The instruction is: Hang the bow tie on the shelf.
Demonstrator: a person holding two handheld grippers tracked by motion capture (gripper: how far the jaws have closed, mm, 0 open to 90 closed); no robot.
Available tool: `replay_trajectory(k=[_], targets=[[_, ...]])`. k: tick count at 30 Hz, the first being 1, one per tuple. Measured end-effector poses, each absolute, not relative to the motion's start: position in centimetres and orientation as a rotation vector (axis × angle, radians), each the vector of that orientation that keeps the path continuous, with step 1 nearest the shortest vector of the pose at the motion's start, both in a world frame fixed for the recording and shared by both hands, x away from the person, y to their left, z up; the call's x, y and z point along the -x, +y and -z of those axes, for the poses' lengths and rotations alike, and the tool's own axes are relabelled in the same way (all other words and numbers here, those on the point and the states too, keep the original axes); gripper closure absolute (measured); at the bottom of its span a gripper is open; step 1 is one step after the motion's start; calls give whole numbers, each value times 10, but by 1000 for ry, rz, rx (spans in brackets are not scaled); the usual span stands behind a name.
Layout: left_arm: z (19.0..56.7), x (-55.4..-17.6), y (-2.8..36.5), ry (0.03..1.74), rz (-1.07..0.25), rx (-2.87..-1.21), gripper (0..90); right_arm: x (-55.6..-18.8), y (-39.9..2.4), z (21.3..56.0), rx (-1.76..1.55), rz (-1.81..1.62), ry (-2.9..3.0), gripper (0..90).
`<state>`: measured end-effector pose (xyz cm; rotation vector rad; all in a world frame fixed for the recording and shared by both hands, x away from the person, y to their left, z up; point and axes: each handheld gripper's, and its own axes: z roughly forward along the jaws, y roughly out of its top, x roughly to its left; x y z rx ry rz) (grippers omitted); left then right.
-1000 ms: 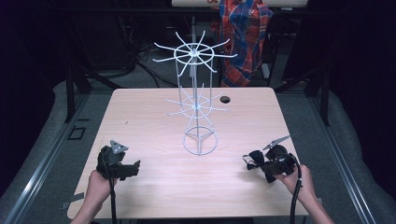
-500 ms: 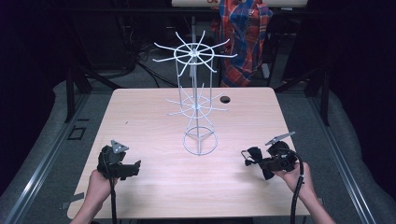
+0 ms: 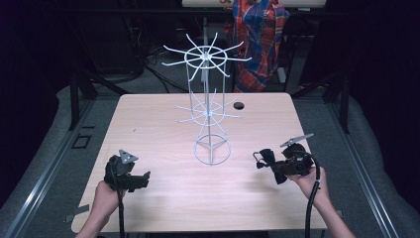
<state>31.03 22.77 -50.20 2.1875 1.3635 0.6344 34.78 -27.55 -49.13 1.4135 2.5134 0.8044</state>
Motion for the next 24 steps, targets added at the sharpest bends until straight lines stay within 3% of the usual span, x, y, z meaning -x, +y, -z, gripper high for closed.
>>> replay_trajectory(k=[24], targets=[[502, -311, 228, 1360, -632, -2189, 156, -379, -267, 480, -1456, -929, 2427, 732]])
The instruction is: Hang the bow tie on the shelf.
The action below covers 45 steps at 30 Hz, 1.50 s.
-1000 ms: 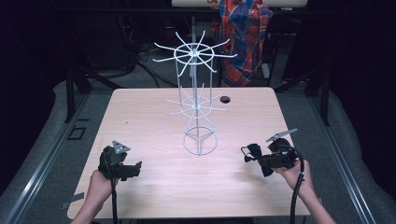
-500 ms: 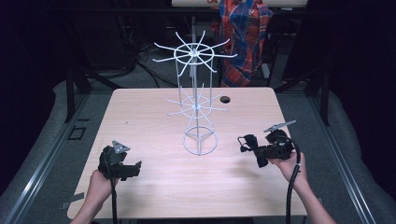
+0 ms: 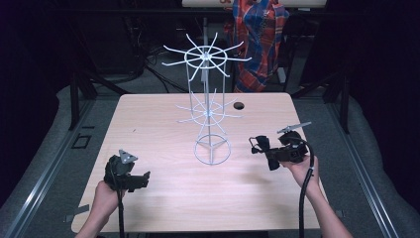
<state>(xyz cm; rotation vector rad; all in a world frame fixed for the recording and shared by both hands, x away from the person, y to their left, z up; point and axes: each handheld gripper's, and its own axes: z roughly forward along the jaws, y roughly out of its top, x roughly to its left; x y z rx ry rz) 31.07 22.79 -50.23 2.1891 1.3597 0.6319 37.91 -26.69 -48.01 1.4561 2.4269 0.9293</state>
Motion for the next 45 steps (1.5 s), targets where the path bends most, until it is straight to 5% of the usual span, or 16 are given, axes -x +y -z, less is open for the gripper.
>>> replay_trajectory(k=[45], targets=[[503, -312, 229, 1377, -643, -2173, 156, -396, -263, 441, -1335, -1304, 2344, 733]])
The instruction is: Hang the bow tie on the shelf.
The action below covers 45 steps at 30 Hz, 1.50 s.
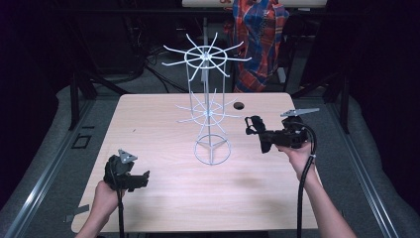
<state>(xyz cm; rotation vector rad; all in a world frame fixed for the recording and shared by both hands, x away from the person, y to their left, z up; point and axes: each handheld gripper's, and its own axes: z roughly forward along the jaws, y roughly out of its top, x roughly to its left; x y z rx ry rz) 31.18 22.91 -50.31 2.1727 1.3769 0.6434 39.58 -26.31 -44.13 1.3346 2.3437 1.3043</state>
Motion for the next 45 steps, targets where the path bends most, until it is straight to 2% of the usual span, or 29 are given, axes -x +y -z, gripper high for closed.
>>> replay_trajectory(k=[16, 45], targets=[[504, -311, 230, 1382, -647, -2179, 156, -401, -254, 432, -1304, -1391, 2344, 732], [504, -311, 231, 1372, -632, -2187, 156, -426, -224, 448, -1331, -1340, 2438, 731]])
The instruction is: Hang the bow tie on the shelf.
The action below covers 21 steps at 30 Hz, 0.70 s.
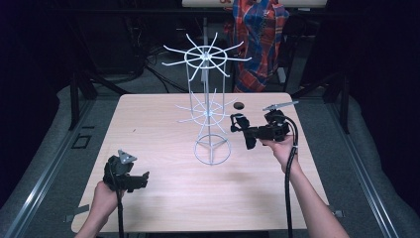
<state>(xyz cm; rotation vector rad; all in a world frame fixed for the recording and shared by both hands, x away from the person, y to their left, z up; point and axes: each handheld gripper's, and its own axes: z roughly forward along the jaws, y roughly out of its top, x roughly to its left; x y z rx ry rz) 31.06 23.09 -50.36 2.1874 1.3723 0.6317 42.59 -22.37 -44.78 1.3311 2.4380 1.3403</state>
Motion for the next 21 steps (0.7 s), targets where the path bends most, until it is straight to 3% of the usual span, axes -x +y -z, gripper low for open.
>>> replay_trajectory(k=[21], targets=[[503, -310, 232, 1376, -632, -2186, 156, -432, -199, 452, -1314, -1277, 2400, 727]])
